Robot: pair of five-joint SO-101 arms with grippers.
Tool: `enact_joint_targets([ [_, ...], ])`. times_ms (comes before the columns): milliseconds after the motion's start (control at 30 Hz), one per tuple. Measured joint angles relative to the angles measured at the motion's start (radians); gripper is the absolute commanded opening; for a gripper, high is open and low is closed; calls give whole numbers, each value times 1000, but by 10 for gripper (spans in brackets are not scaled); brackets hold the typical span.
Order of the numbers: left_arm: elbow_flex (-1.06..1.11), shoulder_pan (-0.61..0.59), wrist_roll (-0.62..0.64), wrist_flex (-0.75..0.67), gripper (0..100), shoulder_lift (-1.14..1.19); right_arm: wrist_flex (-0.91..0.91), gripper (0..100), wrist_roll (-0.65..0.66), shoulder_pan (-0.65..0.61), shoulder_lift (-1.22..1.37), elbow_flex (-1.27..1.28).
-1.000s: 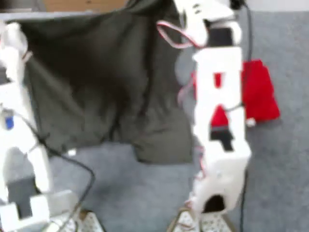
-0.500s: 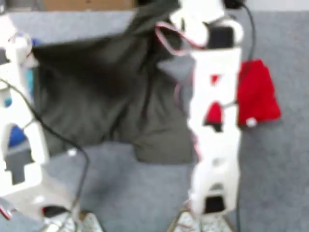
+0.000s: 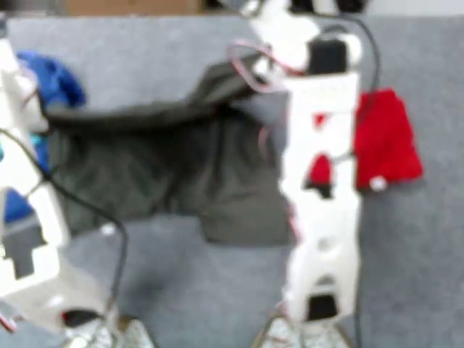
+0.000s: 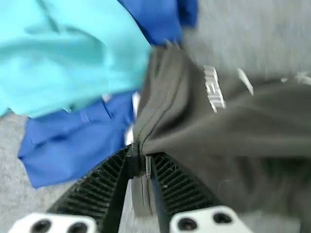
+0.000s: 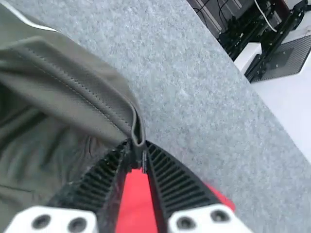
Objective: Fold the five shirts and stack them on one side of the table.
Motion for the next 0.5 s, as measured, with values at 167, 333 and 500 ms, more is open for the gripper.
enact_joint_targets([
  [167, 115, 31, -72, 57, 19, 0, 0, 2, 40, 3, -163, 235],
  [333, 256, 29, -126, 60, 19, 0, -55, 2, 94, -37, -367, 638],
  [500, 414, 28, -170, -6, 19, -48, -321, 2, 107, -25, -592, 1134],
])
